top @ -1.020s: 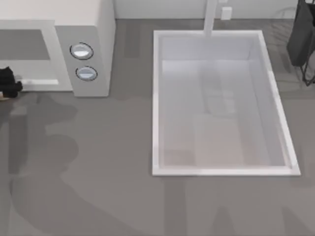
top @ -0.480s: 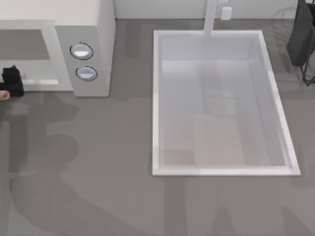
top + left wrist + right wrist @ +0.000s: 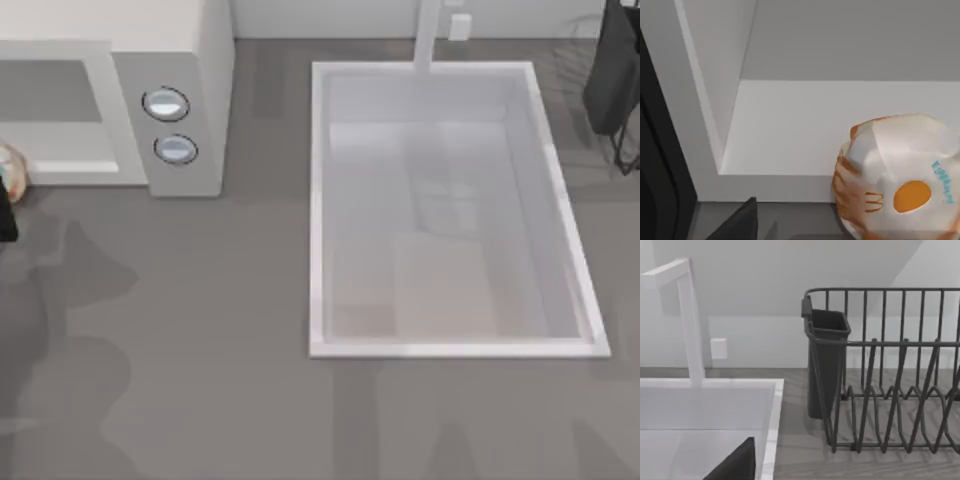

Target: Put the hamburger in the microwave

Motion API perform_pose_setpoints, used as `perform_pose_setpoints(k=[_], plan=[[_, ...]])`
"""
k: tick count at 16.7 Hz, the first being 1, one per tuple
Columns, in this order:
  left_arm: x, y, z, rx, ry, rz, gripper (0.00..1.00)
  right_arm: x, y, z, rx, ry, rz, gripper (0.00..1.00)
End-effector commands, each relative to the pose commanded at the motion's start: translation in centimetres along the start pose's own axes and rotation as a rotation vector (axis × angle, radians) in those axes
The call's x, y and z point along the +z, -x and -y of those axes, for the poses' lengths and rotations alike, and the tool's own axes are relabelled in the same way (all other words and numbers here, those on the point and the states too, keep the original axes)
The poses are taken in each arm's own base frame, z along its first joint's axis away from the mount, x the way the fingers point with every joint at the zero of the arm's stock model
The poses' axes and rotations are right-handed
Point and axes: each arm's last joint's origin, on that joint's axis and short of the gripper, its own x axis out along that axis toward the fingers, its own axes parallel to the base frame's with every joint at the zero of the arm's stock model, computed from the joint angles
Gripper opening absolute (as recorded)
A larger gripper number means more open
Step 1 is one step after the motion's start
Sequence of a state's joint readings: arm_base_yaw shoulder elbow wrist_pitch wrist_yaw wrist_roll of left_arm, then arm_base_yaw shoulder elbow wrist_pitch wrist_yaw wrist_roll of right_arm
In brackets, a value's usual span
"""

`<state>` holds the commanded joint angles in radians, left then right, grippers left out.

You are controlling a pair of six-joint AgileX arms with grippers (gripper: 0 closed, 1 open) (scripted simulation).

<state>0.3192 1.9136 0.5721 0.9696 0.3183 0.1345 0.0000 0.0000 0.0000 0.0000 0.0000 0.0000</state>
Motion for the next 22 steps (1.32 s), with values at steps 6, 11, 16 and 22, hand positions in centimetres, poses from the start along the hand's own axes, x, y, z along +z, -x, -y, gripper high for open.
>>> perform_pose_setpoints(k=[6,11,16,22], plan=[[-4.4,10.1,0.8,-0.014,0.016,-0.033,1.00,0.0,0.0,0.0,0.000,0.000,0.000,1.00],[-5.2,13.0,1.4,-0.010,0.000,-0.001,1.00,0.0,0.0,0.0,0.000,0.000,0.000,1.00],[-5.1,12.9,1.4,-0.012,0.001,-0.004,1.00,0.0,0.0,0.0,0.000,0.000,0.000,1.00],[-2.5,12.8,0.8,-0.012,-0.002,0.002,1.00,0.0,0.0,0.0,0.000,0.000,0.000,1.00]])
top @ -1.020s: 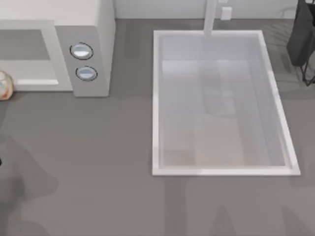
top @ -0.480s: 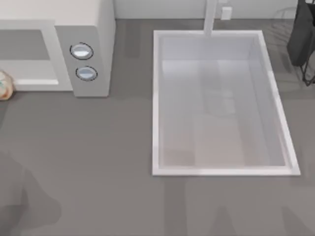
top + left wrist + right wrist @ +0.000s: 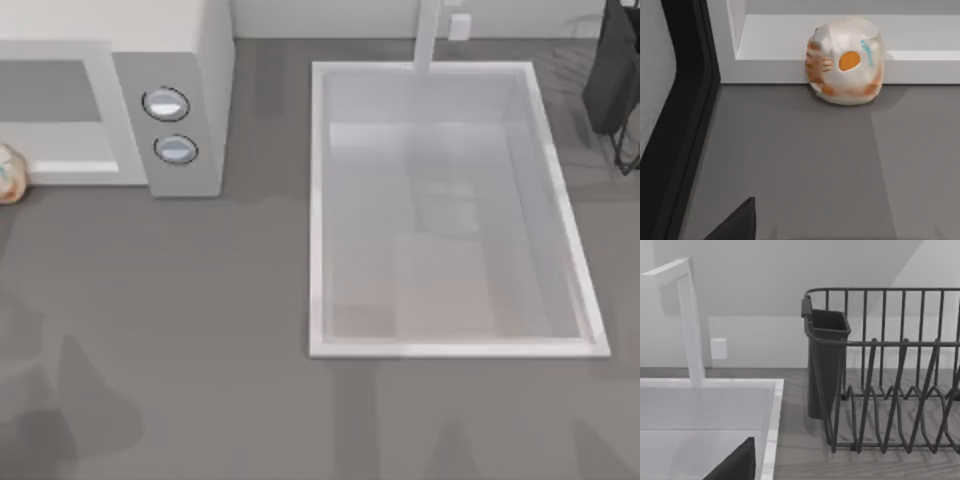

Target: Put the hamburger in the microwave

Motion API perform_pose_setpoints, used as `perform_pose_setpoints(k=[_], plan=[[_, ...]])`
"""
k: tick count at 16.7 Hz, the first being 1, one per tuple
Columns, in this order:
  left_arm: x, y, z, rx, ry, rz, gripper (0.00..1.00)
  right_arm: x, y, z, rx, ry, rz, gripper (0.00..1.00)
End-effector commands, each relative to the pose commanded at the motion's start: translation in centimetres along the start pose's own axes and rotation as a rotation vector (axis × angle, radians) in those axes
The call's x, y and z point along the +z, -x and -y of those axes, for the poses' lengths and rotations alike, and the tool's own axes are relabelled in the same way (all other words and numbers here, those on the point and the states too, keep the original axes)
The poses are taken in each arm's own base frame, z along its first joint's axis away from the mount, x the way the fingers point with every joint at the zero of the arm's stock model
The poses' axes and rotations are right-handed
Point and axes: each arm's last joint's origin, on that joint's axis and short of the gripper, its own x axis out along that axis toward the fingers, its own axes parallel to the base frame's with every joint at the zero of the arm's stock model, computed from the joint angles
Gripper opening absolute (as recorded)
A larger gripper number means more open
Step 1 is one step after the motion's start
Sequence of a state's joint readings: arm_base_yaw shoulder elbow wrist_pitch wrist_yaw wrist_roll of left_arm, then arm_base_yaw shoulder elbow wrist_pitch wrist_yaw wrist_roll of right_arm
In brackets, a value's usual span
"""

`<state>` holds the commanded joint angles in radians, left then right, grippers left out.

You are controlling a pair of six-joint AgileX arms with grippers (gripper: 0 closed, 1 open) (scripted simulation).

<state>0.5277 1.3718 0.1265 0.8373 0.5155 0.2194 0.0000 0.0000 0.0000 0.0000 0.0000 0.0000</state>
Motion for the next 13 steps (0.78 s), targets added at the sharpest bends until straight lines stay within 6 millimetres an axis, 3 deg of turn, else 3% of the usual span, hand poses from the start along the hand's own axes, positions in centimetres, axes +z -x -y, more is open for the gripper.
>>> perform_pose_setpoints(k=[10,13], plan=[[6.1,3.1,0.6,-0.004,0.011,-0.020,1.00,0.0,0.0,0.0,0.000,0.000,0.000,1.00],[6.7,3.5,0.7,-0.001,0.004,-0.008,1.00,0.0,0.0,0.0,0.000,0.000,0.000,1.00]])
